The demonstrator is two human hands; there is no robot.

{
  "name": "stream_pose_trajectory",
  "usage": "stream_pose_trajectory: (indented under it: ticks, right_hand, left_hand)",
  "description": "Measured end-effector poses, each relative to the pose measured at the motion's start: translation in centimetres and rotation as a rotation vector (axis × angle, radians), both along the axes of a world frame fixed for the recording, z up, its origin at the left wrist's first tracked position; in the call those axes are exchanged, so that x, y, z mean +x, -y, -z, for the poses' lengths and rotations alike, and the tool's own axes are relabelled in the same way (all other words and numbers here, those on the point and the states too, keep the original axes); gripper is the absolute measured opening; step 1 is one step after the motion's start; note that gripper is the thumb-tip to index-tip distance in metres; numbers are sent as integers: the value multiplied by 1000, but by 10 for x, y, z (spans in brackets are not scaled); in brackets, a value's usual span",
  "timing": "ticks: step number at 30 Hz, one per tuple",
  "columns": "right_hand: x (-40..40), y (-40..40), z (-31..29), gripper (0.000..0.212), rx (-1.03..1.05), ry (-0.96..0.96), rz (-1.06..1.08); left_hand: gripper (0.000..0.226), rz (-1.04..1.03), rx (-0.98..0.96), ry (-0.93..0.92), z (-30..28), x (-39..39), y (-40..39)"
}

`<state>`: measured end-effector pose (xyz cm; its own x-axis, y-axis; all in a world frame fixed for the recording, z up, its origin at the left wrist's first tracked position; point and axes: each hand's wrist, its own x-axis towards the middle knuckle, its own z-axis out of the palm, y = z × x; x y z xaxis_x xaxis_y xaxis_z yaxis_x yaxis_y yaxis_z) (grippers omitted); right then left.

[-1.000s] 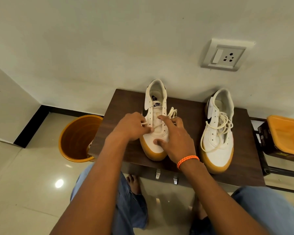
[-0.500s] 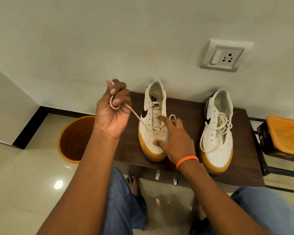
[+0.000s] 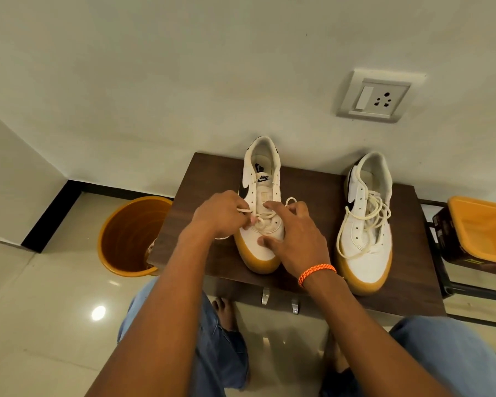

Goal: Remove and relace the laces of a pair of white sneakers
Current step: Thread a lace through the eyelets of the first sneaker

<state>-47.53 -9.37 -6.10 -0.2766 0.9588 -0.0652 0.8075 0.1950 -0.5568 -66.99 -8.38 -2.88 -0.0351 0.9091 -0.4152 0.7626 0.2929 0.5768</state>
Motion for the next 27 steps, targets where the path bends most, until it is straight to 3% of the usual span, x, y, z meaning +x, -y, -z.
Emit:
stream_pose_trajectory:
  ticks: [3, 5, 8, 10, 12, 16, 19, 21, 22, 24, 26, 27]
  right_hand:
    - [0, -1, 0, 72, 4, -14, 4]
    - [0, 0, 1, 69, 8, -33, 8]
    - [-3, 1, 0, 47, 68, -69, -9]
    - [-3, -1, -1, 26, 182, -64, -11]
    - [-2, -4, -2, 14, 263, -91, 26]
    - [4, -13, -10, 4, 235, -319, 80]
    - [10, -21, -24, 5, 149, -565, 136]
    - [14, -23, -32, 9, 125, -661, 195]
    - [18, -24, -35, 9, 162, -618, 233]
    - [22, -22, -36, 32, 318, -313, 303]
    - [20, -18, -33, 52, 441, -108, 232]
    - [18, -16, -31, 49, 430, -106, 139]
  left_hand:
    - [27, -229, 98, 506, -18, -3, 3]
    - [28, -398, 150, 561, -21, -8, 3]
    - [36, -517, 168, 403, -8, -15, -1]
    - [38, -471, 185, 159, 0, -17, -3]
    - [35, -426, 177, 26, 2, -19, -3]
    - [19, -397, 199, -126, 3, -14, -4]
    - [41, -355, 278, -207, 1, -8, -5]
    - [21, -247, 292, -183, 0, -6, -6]
    - [10, -182, 257, -148, 0, -5, -7]
    - [13, -75, 167, -92, 0, -5, -5]
    - [20, -45, 116, -118, -3, -4, -3]
    - [23, -30, 94, -139, -4, -2, -3]
